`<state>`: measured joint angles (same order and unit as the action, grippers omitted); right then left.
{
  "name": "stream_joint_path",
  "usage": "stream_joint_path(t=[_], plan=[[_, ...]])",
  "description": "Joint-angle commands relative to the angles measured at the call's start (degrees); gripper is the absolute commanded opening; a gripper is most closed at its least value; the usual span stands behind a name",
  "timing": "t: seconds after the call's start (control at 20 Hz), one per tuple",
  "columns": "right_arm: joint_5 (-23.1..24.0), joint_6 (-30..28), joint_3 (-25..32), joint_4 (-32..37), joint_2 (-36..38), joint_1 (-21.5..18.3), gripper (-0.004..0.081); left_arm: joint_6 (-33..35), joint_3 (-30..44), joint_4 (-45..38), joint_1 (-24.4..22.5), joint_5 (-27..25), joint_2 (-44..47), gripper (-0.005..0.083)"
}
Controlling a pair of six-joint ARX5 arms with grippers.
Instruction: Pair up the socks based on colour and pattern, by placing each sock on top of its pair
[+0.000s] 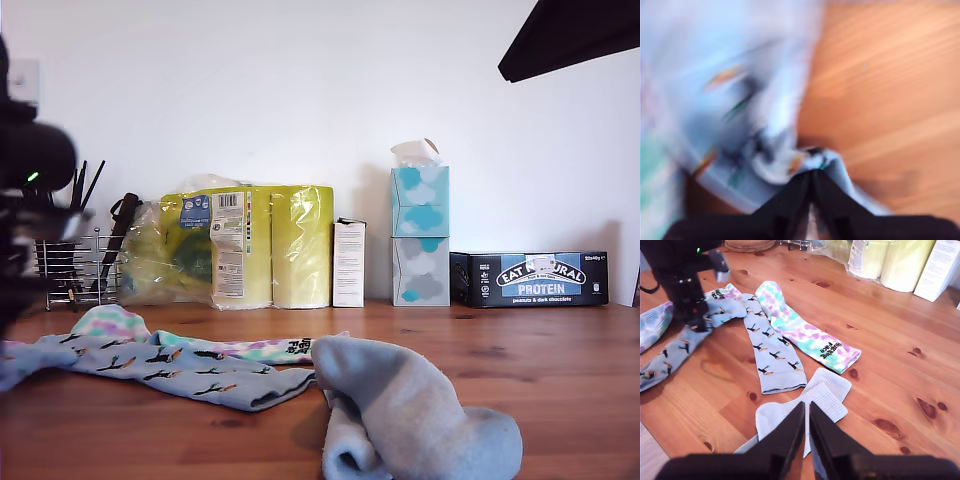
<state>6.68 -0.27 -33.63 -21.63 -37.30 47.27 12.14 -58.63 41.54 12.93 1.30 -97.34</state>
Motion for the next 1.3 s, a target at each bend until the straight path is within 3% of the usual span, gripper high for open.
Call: stream_joint_path(t=[0.0, 0.2, 0.45, 0.7, 0.95, 1.25], plan=[[-0.26, -0.20, 1.03, -0.13, -0.04, -0.20, -0.0012, -0.24, -0.74, -3.41, 1.29, 6.10, 3.04, -0.0019], [-0.35, -0.17, 1.03, -0.52, -0.39, -0.20, -0.0012, -3.91, -0.74, -11.56, 6.10, 12.79, 2.75, -0.0019], [-0.28, -0.20, 1.03, -0.48, -0.66, -0.20, -0.0012, -7.89, -0.74, -22.69, 12.02, 16.00, -1.44, -0.0019], [-0.26, -0.20, 1.03, -0.48, -0.81, -0.20, -0.0012, -10.32, -0.74, -26.71, 17.07, 16.28, -8.46, -0.0019], [-0.33, -0.20, 1.03, -0.48, -0.81, -0.20, -0.0012, -12.17, -0.74, -23.45, 19.30, 16.59, -10.88, -0.0019], [-0.37, -0.17, 1.03, 0.68, -0.81, -0.20, -0.0012, -8.92, -0.74, -6.03, 22.18, 25.16, -10.95, -0.0019]])
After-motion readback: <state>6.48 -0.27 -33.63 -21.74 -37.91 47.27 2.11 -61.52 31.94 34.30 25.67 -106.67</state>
